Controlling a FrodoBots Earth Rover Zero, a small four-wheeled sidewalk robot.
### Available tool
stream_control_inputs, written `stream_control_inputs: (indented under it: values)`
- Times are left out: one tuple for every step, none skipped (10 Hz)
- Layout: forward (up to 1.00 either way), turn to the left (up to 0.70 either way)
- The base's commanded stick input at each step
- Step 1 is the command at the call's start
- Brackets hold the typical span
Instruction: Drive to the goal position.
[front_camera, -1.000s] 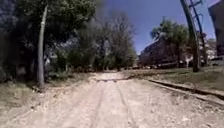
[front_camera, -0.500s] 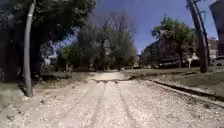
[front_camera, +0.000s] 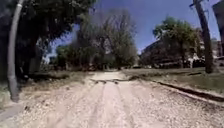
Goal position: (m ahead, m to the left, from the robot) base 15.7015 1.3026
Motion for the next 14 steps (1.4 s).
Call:
stream_control_inputs:
  values:
    - [0.85,0.00]
    - [0.85,0.00]
    - [0.85,0.00]
    - [0.85,0.00]
    - [0.85,0.00]
    - [0.85,0.00]
    - [0.85,0.00]
    - [0.85,0.00]
    - [0.85,0.00]
    - [0.85,0.00]
    - [0.85,0.00]
    - [0.85,0.00]
    - [0.85,0.00]
    - [0.85,0.00]
